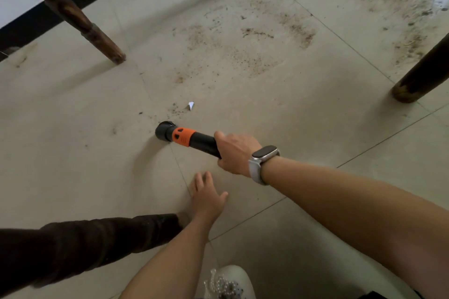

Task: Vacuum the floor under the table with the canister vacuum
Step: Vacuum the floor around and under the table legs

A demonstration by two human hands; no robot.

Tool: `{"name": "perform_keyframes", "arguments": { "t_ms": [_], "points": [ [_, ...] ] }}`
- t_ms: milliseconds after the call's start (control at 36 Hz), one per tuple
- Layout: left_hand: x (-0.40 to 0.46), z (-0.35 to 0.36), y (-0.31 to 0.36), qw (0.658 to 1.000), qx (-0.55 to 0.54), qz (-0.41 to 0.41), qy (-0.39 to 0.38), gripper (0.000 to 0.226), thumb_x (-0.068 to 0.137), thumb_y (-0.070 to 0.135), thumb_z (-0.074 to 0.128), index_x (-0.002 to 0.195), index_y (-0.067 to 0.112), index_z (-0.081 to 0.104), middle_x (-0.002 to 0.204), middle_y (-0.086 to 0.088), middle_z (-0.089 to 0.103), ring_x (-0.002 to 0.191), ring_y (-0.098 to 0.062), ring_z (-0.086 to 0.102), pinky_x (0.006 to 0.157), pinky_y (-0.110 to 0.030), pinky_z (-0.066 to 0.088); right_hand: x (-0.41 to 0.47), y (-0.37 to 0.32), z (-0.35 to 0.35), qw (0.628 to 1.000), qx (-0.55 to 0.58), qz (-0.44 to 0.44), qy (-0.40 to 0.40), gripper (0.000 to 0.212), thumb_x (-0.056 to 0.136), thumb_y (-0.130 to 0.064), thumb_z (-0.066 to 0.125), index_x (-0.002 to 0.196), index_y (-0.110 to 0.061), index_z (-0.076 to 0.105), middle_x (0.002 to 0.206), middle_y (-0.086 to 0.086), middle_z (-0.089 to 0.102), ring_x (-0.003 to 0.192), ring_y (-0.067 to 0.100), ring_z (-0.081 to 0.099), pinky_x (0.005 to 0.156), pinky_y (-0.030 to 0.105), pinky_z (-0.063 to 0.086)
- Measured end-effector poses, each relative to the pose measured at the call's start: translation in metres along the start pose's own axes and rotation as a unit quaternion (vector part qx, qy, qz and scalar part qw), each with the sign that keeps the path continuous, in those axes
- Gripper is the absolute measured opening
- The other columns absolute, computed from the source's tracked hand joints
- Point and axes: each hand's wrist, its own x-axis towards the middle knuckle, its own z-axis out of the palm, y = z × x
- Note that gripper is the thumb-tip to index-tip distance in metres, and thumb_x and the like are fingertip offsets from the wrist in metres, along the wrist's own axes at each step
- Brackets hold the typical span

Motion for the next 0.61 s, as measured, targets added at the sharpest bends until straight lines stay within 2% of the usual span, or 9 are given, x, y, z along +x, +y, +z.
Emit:
{"name": "perform_keyframes", "arguments": {
  "t_ms": [83, 139, 250, 278, 361, 444, 528, 611],
  "points": [
    [0.002, -0.007, 0.001, 1.0, -0.008, -0.006, -0.011, 0.076, 0.094, 0.037, 0.055, 0.152, 0.012, 0.013, 0.16, -0.011, 0.002, 0.146, -0.026, 0.008, 0.114, -0.036, 0.021, 0.015, -0.011, -0.004, 1.0, 0.003, 0.007, 0.013, 0.023, 0.09, -0.016, 0.049, 0.112, -0.008, 0.048, 0.105, 0.014, 0.064, 0.069, 0.027, 0.043, 0.06, 0.031, 0.031],
    [0.005, -0.012, 0.001, 0.999, -0.029, -0.009, -0.009, 0.07, 0.094, 0.034, 0.055, 0.151, 0.011, 0.021, 0.158, -0.013, 0.013, 0.144, -0.028, 0.016, 0.114, -0.038, 0.023, 0.018, -0.019, -0.006, 1.0, 0.0, 0.002, 0.008, 0.025, 0.091, -0.014, 0.049, 0.114, -0.007, 0.048, 0.105, 0.013, 0.063, 0.069, 0.025, 0.043, 0.06, 0.03, 0.031],
    [0.014, -0.022, -0.002, 0.998, -0.051, -0.013, -0.02, 0.057, 0.095, 0.031, 0.054, 0.143, 0.006, 0.037, 0.148, -0.018, 0.035, 0.136, -0.03, 0.032, 0.109, -0.038, 0.03, 0.013, -0.02, 0.001, 1.0, -0.012, -0.013, -0.008, 0.024, 0.091, -0.012, 0.049, 0.115, -0.008, 0.046, 0.1, 0.012, 0.063, 0.058, 0.02, 0.041, 0.047, 0.028, 0.024],
    [0.015, -0.025, -0.001, 0.998, -0.056, -0.014, -0.029, 0.057, 0.095, 0.029, 0.053, 0.145, 0.006, 0.035, 0.149, -0.017, 0.033, 0.137, -0.03, 0.032, 0.11, -0.038, 0.029, 0.011, -0.016, 0.001, 1.0, -0.016, -0.011, -0.006, 0.023, 0.092, -0.012, 0.048, 0.114, -0.008, 0.046, 0.1, 0.012, 0.063, 0.059, 0.021, 0.044, 0.049, 0.028, 0.025],
    [0.017, -0.028, -0.002, 0.997, -0.052, -0.012, -0.047, 0.064, 0.095, 0.028, 0.052, 0.15, 0.01, 0.024, 0.155, -0.014, 0.023, 0.142, -0.03, 0.023, 0.114, -0.04, 0.024, 0.007, 0.0, -0.006, 1.0, -0.024, 0.005, 0.012, 0.022, 0.093, -0.014, 0.046, 0.114, -0.008, 0.045, 0.103, 0.014, 0.063, 0.078, 0.033, 0.057, 0.06, 0.032, 0.031],
    [0.014, -0.023, 0.001, 0.998, -0.033, -0.014, -0.061, 0.069, 0.095, 0.034, 0.052, 0.152, 0.015, 0.018, 0.159, -0.013, 0.01, 0.145, -0.031, 0.012, 0.116, -0.042, 0.019, 0.001, 0.012, -0.015, 0.999, -0.023, 0.022, 0.028, 0.02, 0.093, -0.014, 0.046, 0.112, -0.008, 0.045, 0.1, 0.013, 0.063, 0.069, 0.029, 0.046, 0.06, 0.031, 0.03],
    [0.008, -0.016, 0.008, 0.997, -0.018, -0.017, -0.078, 0.075, 0.095, 0.037, 0.052, 0.154, 0.017, 0.01, 0.159, -0.014, -0.008, 0.147, -0.032, 0.0, 0.117, -0.043, 0.015, -0.002, 0.021, -0.021, 0.998, -0.026, 0.038, 0.039, 0.019, 0.092, -0.014, 0.046, 0.111, -0.009, 0.044, 0.088, 0.01, 0.057, 0.062, 0.025, 0.042, 0.057, 0.031, 0.03],
    [0.006, -0.013, 0.013, 0.996, -0.005, -0.021, -0.081, 0.078, 0.095, 0.039, 0.052, 0.154, 0.018, 0.006, 0.159, -0.015, -0.012, 0.147, -0.033, -0.004, 0.117, -0.043, 0.013, -0.004, 0.024, -0.022, 0.997, -0.029, 0.048, 0.05, 0.017, 0.092, -0.012, 0.046, 0.109, -0.009, 0.044, 0.077, 0.004, 0.046, 0.052, 0.016, 0.037, 0.052, 0.03, 0.029]
  ]
}}
